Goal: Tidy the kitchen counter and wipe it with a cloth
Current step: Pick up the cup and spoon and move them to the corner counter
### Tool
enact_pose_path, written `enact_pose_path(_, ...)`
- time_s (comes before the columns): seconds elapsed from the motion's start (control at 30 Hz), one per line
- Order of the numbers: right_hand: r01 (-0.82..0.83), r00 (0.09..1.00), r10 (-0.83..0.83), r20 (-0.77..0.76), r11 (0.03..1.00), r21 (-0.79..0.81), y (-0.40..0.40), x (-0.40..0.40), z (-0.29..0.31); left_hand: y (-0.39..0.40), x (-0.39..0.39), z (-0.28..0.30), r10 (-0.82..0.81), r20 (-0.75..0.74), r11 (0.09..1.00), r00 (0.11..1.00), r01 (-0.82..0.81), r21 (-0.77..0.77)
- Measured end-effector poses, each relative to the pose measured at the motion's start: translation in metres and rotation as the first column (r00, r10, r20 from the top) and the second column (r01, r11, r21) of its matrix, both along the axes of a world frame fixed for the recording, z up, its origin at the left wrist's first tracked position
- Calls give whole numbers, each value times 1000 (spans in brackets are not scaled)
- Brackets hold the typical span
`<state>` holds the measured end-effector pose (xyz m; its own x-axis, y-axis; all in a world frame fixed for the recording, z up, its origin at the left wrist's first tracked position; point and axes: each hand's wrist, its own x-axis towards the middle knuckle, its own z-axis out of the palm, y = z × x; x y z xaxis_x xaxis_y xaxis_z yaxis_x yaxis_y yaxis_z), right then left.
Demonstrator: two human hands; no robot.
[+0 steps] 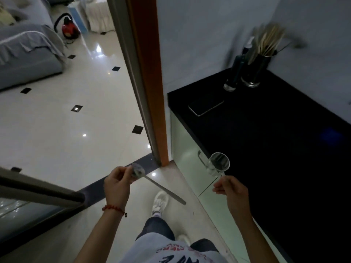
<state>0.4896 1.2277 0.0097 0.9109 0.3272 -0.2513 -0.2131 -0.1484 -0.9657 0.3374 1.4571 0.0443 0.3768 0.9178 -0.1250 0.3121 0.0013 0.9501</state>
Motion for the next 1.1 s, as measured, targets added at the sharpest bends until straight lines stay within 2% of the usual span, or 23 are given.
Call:
enact_pose_path(0.13,160,987,-160,-19,987,13,21,27,-1,48,68,-2,-151,-20,988,988,151,24)
enact_pose_path(0.3,384,923,-384,-29,923,-17,46,52,0,96,162,5,-364,-43,931,930,365,12)
enact_pose_path(0.5,543,836,-545,-61,838,-44,59,68,5,100,247,16,-538,-22,843,843,537,-36)
enact_pose_path(0.73,595,798,-601,-48,798,-101,43,116,9,75,322,14,-678,-36,735,734,676,-49)
enact_pose_path(1.1,538,837,-546,-29,833,-133,6,280,12,21,406,9,-638,-92,770,765,634,-65)
